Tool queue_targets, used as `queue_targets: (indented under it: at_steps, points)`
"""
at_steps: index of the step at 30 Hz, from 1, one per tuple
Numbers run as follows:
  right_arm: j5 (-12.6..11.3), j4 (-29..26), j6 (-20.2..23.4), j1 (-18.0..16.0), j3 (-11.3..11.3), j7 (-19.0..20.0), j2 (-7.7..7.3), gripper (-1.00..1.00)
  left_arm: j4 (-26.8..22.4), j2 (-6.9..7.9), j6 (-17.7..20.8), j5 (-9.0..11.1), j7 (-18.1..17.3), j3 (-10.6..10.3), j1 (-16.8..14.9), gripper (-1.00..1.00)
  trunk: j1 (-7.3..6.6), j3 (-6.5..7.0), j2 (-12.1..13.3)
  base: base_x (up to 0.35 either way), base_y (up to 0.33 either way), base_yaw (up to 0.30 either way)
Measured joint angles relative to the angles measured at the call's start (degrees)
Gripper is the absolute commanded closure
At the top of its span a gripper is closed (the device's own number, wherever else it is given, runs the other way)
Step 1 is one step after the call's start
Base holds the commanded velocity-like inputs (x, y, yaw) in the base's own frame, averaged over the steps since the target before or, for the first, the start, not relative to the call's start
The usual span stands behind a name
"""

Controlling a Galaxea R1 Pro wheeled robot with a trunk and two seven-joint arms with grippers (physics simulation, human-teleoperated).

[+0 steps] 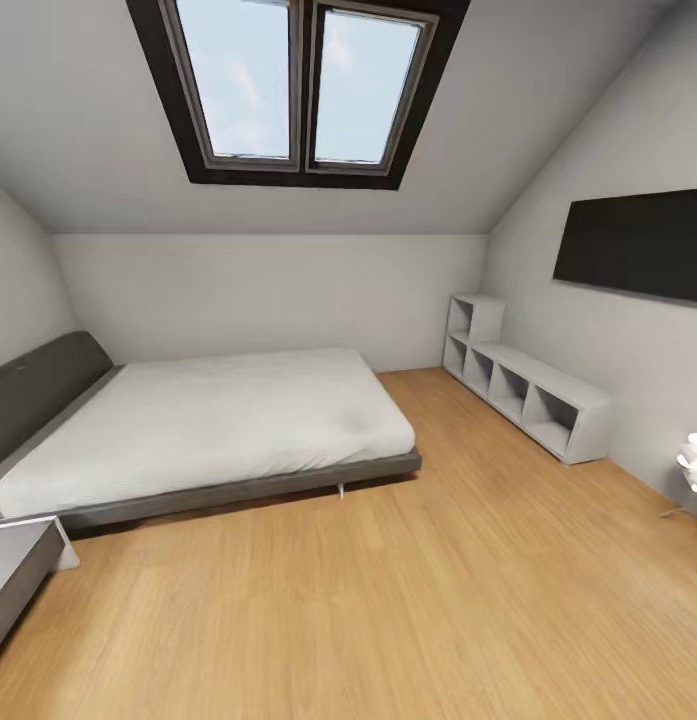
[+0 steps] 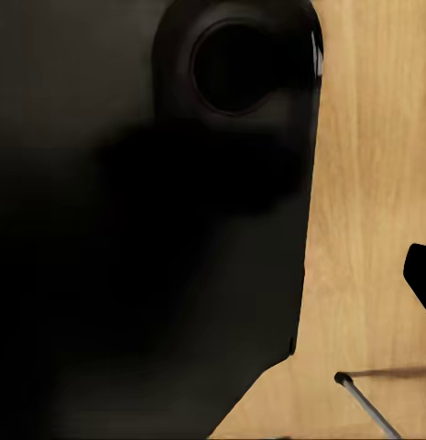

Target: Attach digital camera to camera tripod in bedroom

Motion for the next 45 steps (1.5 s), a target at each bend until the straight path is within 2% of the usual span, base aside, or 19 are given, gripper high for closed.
queue_targets:
  at_steps: [3,12,29,40,45]
  points:
    - [0.0,0.1,-0.1,0.0,0.4,0.4,-0.63,-1.0,-0.6,-0.23,-0.2,0.3,0.0,0.5,-0.2,-1.0,0.01,0.02,0.0,0.0,0.0,0.0]
    - [0.3,0.1,-0.2,0.0,0.4,0.5,-1.3,-1.0,-1.4,-0.24,-1.5,0.8,-0.1,0.7,-0.2,-1.0,0.0,0.02,0.0,0.0,0.0,0.0]
    - [0.2,0.1,-0.3,0.0,0.4,0.4,-1.04,-1.0,-1.5,-0.54,-2.5,1.0,-0.1,0.7,-0.2,-1.0,0.0,0.01,0.0,0.0,0.0,-0.003]
    - [0.2,0.1,-0.6,0.0,0.3,-0.1,-1.22,-1.0,-1.5,-0.61,-2.5,1.0,-0.1,0.8,-0.2,-1.0,0.0,0.18,0.0,0.0,0.0,-0.204]
    - [0.2,0.1,-0.6,0.0,0.3,-0.1,-1.17,-1.0,-1.5,-0.51,-2.5,2.9,-0.1,0.8,-0.2,-1.0,0.0,0.19,0.0,0.0,0.0,-0.248]
